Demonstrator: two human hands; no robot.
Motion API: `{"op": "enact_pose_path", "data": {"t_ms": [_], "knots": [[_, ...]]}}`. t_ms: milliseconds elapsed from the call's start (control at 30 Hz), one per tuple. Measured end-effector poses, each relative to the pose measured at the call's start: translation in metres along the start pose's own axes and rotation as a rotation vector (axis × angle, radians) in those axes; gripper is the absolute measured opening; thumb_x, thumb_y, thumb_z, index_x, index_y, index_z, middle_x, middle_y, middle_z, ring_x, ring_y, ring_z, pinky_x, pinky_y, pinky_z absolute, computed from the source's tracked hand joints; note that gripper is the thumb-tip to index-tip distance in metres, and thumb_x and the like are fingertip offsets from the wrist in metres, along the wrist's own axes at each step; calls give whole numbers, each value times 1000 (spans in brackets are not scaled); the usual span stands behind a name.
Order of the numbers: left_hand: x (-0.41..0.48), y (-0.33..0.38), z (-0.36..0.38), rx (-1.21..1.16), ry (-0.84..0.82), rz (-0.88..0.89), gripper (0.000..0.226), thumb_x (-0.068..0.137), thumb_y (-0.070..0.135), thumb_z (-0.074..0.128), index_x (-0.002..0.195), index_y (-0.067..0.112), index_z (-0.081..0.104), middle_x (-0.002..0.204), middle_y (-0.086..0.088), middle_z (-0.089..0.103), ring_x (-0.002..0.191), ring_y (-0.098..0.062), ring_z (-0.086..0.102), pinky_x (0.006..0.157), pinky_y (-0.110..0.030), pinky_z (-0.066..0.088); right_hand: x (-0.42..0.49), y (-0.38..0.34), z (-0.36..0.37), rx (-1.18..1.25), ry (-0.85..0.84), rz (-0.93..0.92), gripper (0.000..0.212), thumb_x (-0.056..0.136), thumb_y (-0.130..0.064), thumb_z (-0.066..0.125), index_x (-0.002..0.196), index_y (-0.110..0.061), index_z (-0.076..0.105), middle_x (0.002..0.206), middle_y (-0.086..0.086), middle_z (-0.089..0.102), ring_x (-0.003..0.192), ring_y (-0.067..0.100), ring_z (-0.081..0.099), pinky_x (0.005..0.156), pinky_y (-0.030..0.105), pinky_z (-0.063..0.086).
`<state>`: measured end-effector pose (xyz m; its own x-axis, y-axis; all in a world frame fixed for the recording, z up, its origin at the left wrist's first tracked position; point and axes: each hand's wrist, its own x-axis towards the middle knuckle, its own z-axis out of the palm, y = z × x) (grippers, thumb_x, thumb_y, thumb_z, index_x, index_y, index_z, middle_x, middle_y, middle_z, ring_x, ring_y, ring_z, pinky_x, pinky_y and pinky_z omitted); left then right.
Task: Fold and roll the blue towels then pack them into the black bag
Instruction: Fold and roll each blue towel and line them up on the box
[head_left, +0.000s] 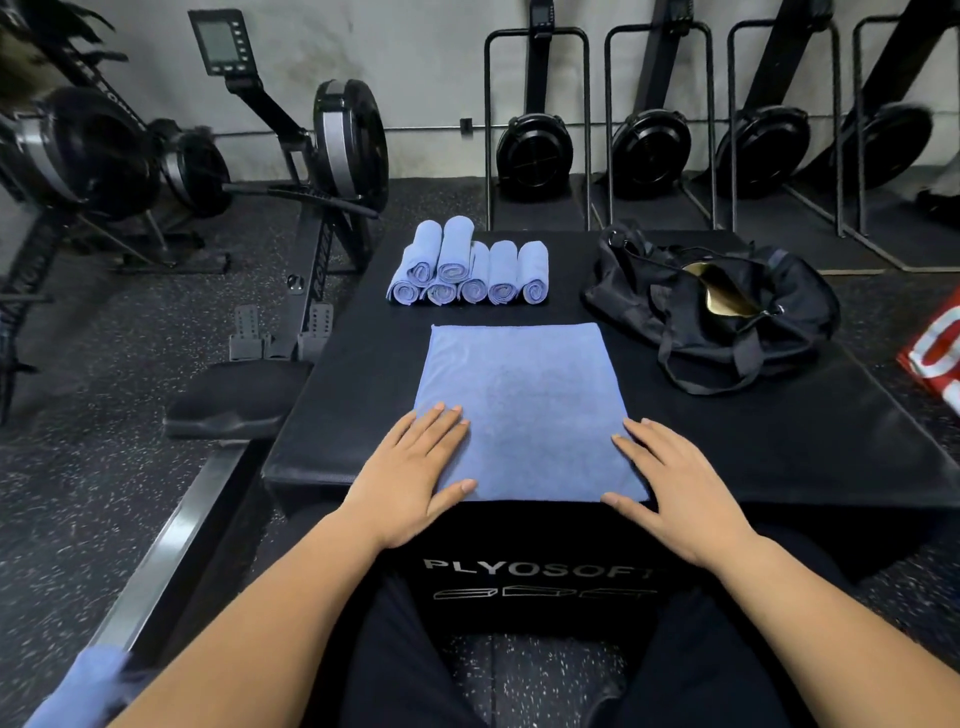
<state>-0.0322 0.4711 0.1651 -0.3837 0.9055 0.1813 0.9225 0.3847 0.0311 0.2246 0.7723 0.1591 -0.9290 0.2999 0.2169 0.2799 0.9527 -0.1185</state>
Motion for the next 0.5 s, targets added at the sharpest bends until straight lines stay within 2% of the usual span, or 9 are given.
{"op": "enact_pose_path", "data": {"t_ms": [67,133,233,333,500], "knots": [[-2,4,1,-26,-20,80,87,101,79,29,168,24,20,176,7,9,162,-12,1,132,-39,8,-5,0,0,19,46,-39,80,90,-77,60,150,-25,55,161,-4,41,152,22,35,124,43,30],[-4,3,5,-34,-47,110,90,98,79,39,167,24,23,175,6,13,162,-14,8,131,-39,14,-9,-2,-2,30,91,-69,74,87,-70,70,143,-23,62,152,-3,51,144,23,45,120,41,35],[-7,-2,10,-42,-4,114,83,97,66,55,164,21,34,173,2,24,160,-19,23,128,-42,27,-15,0,-5,67,180,-50,58,83,-54,80,130,-21,72,136,-4,63,130,24,55,108,43,46],[-11,-4,11,-59,55,104,72,96,51,66,158,20,45,168,0,36,154,-21,36,123,-44,36,-23,4,-6,75,224,-34,47,82,-45,84,123,-22,76,130,-7,67,125,24,58,98,45,50],[-18,-4,7,-55,112,138,59,93,39,75,147,19,60,158,0,52,144,-23,51,116,-42,45,-30,5,-5,45,302,-85,24,88,-33,81,110,-25,81,120,-12,71,116,21,60,87,31,42]]}}
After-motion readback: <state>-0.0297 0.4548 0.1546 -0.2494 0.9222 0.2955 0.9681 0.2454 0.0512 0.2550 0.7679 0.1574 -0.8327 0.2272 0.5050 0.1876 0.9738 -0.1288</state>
